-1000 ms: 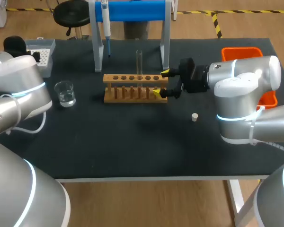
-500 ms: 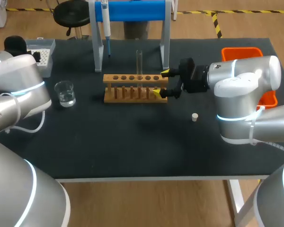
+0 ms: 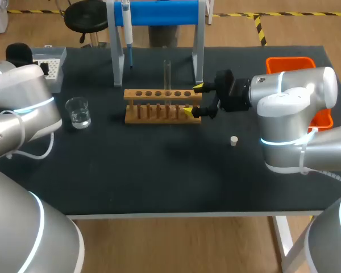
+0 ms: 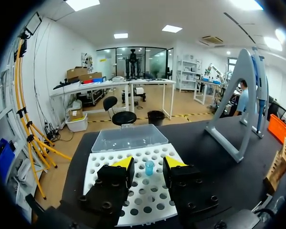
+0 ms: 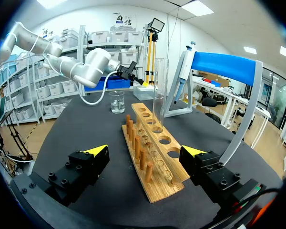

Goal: Invert the test tube, pick up the pipette, mount the tip to pipette, aspirate from beaker and dispense into the tube, eject the tip, return the pipette, and cap with the stopper.

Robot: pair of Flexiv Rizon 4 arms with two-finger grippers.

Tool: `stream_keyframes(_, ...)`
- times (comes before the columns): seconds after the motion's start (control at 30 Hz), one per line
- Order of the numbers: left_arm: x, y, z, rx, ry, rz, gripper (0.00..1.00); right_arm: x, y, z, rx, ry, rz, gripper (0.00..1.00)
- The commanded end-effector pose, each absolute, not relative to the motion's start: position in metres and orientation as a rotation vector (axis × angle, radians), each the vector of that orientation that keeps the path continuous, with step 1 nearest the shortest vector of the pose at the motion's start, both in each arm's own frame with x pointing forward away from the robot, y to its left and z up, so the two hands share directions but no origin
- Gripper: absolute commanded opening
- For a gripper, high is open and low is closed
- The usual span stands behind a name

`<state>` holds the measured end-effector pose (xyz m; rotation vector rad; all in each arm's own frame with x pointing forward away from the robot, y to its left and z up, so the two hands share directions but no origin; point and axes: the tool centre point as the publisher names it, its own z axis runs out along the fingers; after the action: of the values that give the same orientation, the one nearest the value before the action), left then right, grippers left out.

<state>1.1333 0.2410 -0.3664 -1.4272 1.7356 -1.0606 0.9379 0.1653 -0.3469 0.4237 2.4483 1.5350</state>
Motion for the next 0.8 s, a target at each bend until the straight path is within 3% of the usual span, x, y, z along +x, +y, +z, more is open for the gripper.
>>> stream_keyframes(0.03, 1.136, 0.2411, -0.3664, -1.431, 1.745, -1.051, 0.37, 0.937, 0.1645, -0.3469, 0.424, 2.447, 1.536, 1.0)
stream_keyframes(0.37, 1.1363, 0.2419, -0.367, -1.428, 1.752, -1.042, 0.31, 0.937, 0.1645, -0.3469, 0.424, 2.447, 1.536, 1.0)
stream_keyframes(0.67, 1.1369, 0.2416, -0.3676, -1.419, 1.763, -1.037, 0.09, 0.937, 0.1645, -0.3469, 0.424, 2.447, 1.536, 1.0)
stream_keyframes(0.8, 1.1371, 0.2411, -0.3682, -1.417, 1.769, -1.033, 0.06, 0.937, 0.1645, -0.3469, 0.424, 2.447, 1.536, 1.0)
